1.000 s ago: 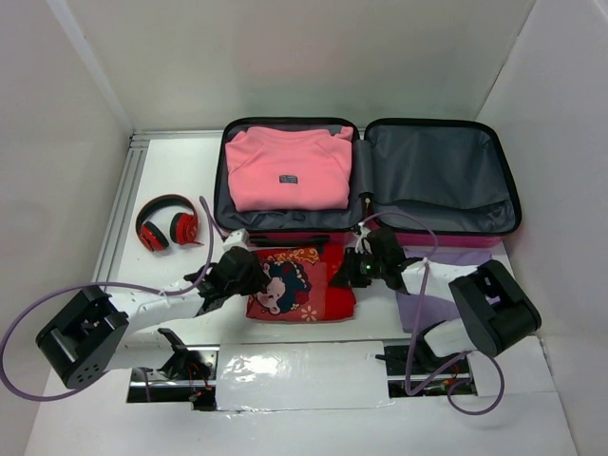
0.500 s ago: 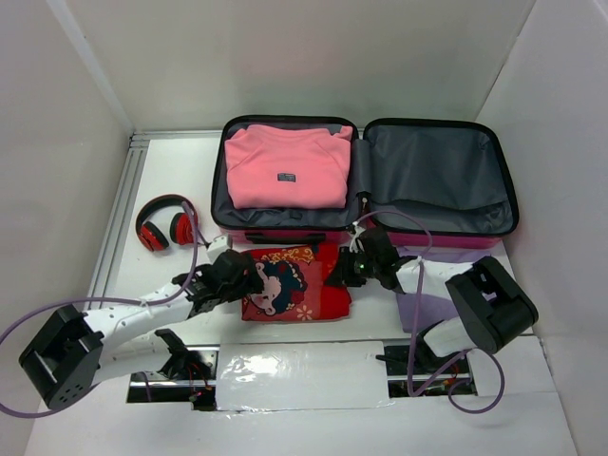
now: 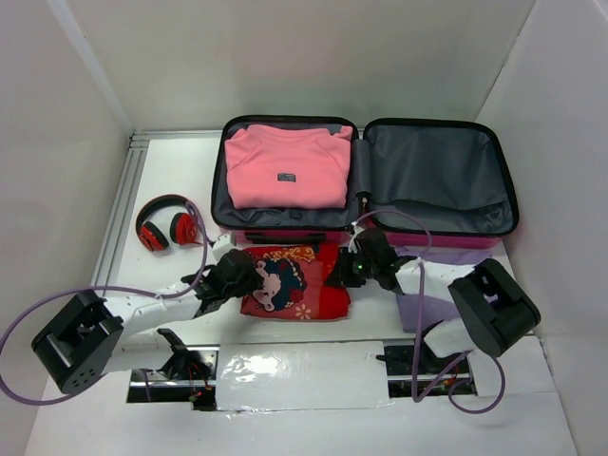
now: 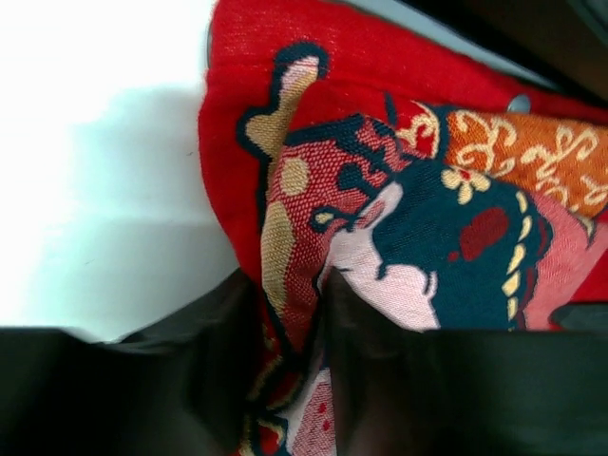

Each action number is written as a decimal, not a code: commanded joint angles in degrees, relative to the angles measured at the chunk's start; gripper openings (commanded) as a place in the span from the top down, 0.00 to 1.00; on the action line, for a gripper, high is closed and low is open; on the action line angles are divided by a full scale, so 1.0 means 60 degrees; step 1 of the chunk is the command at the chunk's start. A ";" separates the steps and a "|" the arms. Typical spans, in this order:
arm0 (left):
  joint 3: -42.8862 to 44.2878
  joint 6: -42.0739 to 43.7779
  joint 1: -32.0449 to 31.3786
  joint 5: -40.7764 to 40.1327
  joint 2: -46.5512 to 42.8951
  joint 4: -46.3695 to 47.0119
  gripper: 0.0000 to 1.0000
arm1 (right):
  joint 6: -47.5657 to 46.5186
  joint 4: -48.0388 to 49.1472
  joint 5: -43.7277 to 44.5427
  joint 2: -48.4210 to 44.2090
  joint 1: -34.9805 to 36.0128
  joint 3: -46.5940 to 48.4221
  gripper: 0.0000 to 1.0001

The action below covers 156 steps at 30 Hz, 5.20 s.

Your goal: Pack the luggage

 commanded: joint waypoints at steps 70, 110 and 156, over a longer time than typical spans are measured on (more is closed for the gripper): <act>1.5423 0.6851 0.5334 0.2468 0.7532 -0.2358 0.00 | -0.3989 -0.7444 0.2183 0.6361 -0.2981 1.8309 0.02; 0.8730 0.5725 0.0016 0.2337 0.1671 -0.2622 0.00 | 0.2499 -0.7078 0.5332 -0.4909 -0.5661 0.0673 0.81; 0.5553 0.5329 0.1773 0.1136 -0.1844 -0.2900 0.00 | 0.8096 -0.3797 0.6022 0.3323 0.4724 0.4420 1.00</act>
